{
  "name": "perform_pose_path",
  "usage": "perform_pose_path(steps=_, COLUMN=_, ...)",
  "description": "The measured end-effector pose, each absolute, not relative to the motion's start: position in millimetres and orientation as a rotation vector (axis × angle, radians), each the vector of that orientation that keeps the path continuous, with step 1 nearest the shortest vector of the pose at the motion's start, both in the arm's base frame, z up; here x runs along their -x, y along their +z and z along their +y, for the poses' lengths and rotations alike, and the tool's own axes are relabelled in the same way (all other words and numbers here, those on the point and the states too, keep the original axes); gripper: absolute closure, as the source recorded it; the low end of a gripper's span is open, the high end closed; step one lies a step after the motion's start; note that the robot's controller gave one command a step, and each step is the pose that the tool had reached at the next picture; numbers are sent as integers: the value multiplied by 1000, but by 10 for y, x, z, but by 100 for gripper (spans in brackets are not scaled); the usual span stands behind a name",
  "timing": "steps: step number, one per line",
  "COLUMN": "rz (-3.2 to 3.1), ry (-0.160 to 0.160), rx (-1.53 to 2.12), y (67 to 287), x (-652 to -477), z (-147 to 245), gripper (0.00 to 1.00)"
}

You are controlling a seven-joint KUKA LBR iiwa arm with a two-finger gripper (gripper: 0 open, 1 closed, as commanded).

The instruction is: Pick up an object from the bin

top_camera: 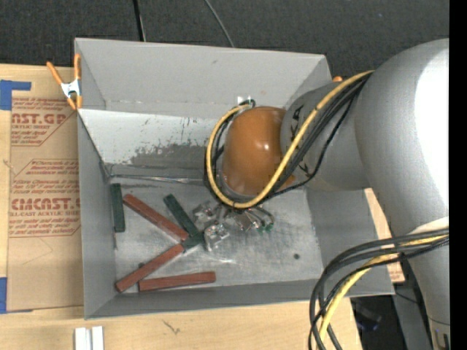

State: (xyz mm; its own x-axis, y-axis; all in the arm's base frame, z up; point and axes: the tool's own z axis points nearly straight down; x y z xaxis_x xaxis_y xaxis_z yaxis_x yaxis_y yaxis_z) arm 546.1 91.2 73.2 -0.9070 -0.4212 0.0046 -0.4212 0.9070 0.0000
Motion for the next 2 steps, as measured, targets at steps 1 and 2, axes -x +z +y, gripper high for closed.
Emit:
perform_pose_path(steps=1, rz=-3064, ry=2, rx=-677, y=732, x=-5462, z=913, gripper=100)
perform_pose_path(steps=2, rz=-3090, ry=0, rx=-593, y=2205, x=-5692, z=873, gripper=100)
